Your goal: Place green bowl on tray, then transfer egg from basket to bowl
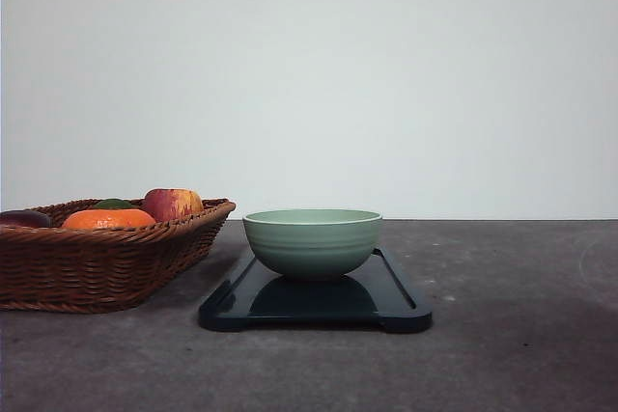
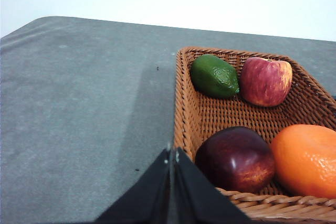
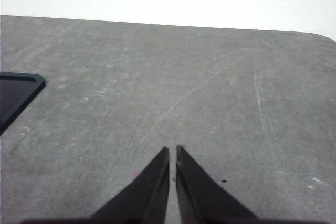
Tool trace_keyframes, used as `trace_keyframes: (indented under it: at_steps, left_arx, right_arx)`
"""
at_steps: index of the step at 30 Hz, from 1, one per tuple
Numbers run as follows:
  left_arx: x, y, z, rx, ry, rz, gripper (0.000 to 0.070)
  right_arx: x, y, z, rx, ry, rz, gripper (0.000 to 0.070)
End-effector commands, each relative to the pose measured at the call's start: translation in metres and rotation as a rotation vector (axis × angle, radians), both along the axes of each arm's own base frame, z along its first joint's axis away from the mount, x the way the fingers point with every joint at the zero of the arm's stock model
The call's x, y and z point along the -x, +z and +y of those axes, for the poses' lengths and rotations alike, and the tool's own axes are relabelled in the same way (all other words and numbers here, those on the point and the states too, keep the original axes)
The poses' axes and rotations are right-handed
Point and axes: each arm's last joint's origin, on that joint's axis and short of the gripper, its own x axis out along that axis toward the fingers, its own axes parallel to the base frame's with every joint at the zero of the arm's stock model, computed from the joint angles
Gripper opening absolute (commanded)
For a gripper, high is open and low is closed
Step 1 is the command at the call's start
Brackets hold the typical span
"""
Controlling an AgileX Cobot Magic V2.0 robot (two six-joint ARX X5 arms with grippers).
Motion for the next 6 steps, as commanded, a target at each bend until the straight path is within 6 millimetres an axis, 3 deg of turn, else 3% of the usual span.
trace_keyframes:
  at_steps: [1,6]
  left_arx:
    - [-0.0008,-0.0064,-0.0001,-0.013,-0.004,0.019,0.0000]
    - [-0.0008,-0.0064,-0.0001,-0.013,-0.004,0.019,0.0000]
  right_arx:
    - [-0.0002,-0.0010,-0.0001,-0.011,-0.003,0.000,0.0017]
    - [-0.0002,-0.0010,-0.0001,-0.011,-0.003,0.000,0.0017]
